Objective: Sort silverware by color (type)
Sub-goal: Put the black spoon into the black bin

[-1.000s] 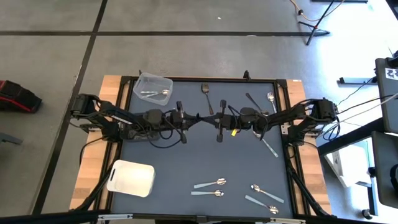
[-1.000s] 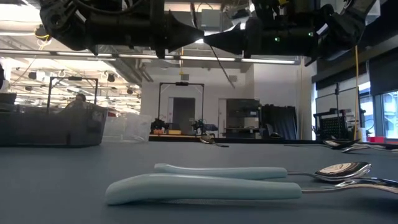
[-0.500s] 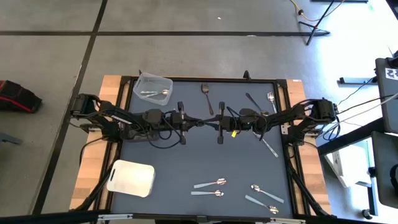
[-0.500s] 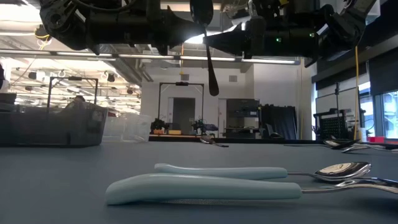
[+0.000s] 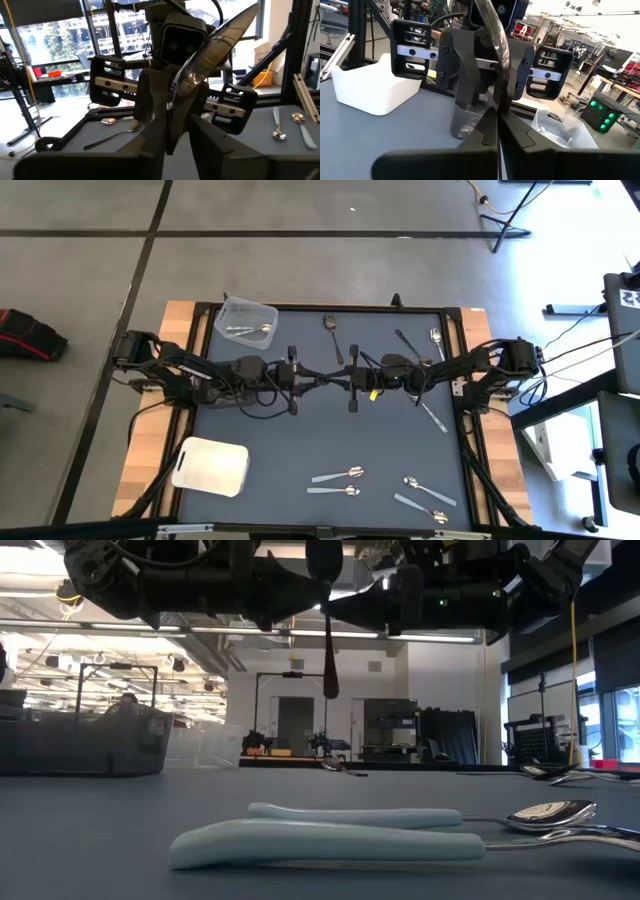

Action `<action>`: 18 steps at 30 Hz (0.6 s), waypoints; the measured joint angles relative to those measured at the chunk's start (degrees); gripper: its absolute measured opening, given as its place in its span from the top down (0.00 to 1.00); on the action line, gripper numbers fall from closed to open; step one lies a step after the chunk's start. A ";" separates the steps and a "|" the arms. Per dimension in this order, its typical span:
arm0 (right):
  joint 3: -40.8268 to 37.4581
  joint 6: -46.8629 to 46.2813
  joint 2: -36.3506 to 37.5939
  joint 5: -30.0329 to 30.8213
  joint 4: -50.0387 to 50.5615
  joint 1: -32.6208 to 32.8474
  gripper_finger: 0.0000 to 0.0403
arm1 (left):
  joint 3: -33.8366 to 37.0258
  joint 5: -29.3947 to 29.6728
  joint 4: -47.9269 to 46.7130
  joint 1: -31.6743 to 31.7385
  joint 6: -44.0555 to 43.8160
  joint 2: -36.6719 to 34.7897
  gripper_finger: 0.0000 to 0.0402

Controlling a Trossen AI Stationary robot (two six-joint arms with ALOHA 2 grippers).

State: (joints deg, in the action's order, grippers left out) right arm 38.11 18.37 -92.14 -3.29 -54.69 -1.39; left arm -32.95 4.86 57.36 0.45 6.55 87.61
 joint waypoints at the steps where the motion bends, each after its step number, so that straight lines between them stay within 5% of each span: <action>1: 0.00 0.00 0.00 0.02 0.06 0.00 1.00 | 0.00 0.00 0.02 0.00 -0.09 0.00 0.78; 10: 0.04 -0.11 0.04 -1.16 -0.36 -0.11 1.00 | 0.00 -1.58 0.99 0.04 -0.26 0.02 0.80; 18: 0.09 -0.41 0.04 -1.92 -0.60 -0.11 1.00 | 0.00 -1.39 1.77 0.07 -0.31 0.07 0.96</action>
State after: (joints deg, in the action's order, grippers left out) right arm 38.20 17.96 -92.09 -5.21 -55.29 -1.50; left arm -32.95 3.48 59.13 0.51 6.24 87.68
